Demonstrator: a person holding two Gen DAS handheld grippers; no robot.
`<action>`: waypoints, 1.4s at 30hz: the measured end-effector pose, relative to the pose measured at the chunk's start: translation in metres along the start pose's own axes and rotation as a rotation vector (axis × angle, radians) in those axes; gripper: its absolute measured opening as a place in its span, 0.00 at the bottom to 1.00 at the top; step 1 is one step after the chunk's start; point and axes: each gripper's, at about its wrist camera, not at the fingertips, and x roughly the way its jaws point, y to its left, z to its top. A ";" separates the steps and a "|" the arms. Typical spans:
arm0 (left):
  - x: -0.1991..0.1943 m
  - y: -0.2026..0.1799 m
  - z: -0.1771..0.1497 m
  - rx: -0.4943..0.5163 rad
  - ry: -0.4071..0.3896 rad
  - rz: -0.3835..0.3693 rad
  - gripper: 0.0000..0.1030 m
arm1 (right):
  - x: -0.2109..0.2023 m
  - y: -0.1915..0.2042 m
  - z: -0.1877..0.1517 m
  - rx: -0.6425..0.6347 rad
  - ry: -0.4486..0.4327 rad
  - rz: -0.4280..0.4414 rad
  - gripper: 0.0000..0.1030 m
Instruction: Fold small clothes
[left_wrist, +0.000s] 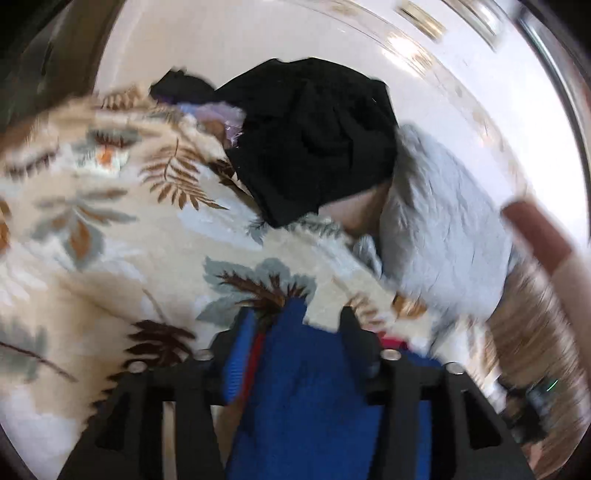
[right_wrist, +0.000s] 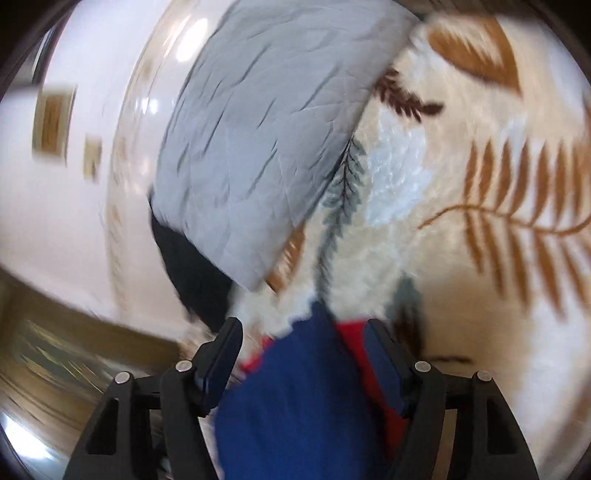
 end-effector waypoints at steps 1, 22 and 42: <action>-0.003 -0.010 -0.009 0.050 0.032 0.002 0.54 | -0.004 0.010 -0.007 -0.065 0.015 -0.054 0.69; -0.025 -0.004 -0.109 0.190 0.216 0.227 0.57 | -0.041 -0.010 -0.138 -0.342 0.195 -0.461 0.06; 0.030 -0.023 -0.111 0.281 0.245 0.283 0.88 | 0.047 0.035 -0.093 -0.375 0.157 -0.455 0.11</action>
